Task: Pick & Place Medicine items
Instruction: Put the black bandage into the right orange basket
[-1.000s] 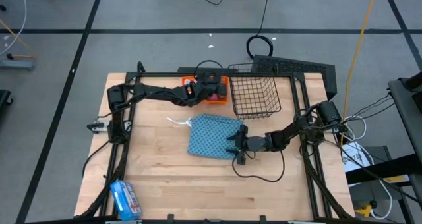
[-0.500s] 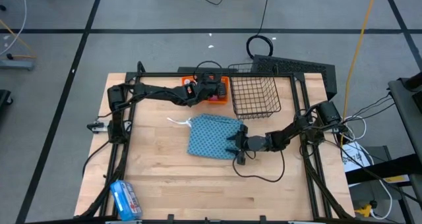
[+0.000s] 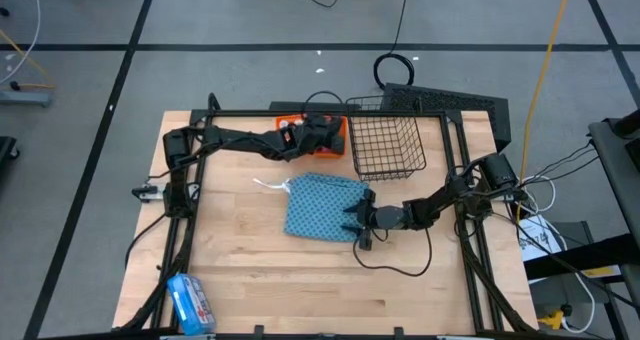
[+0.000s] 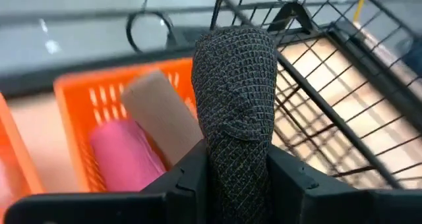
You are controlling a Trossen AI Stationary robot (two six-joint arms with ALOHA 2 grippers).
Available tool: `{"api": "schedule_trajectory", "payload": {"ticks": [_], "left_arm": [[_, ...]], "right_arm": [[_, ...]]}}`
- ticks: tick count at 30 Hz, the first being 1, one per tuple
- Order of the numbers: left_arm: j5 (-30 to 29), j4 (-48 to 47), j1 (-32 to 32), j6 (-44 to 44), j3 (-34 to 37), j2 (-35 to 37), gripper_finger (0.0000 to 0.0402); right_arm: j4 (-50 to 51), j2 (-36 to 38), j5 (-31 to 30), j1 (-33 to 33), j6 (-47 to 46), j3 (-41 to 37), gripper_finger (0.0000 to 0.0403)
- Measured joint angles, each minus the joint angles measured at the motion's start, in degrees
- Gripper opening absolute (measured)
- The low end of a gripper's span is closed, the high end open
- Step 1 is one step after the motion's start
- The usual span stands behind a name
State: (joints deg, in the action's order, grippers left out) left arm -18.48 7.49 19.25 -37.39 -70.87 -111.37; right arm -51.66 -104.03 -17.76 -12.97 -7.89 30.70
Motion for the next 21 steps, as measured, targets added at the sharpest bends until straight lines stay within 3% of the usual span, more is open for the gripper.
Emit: {"api": "schedule_trajectory", "payload": {"ticks": [3,10,21], "left_arm": [[0.4,-1.0,0.0,-7.3,0.0,0.0,0.0109],[0.4,-5.2,1.8,-11.5,0.0,0.0,0.0122],[0.3,-4.1,2.0,-15.5,0.0,0.0,0.0252]], "right_arm": [[0.0,0.0,0.0,0.0,0.0,0.0,0.0226],[0.0,0.0,1.6,-0.2,-0.5,0.0,0.0219],[0.0,0.0,1.7,-0.2,-0.4,0.0,0.0214]]}}
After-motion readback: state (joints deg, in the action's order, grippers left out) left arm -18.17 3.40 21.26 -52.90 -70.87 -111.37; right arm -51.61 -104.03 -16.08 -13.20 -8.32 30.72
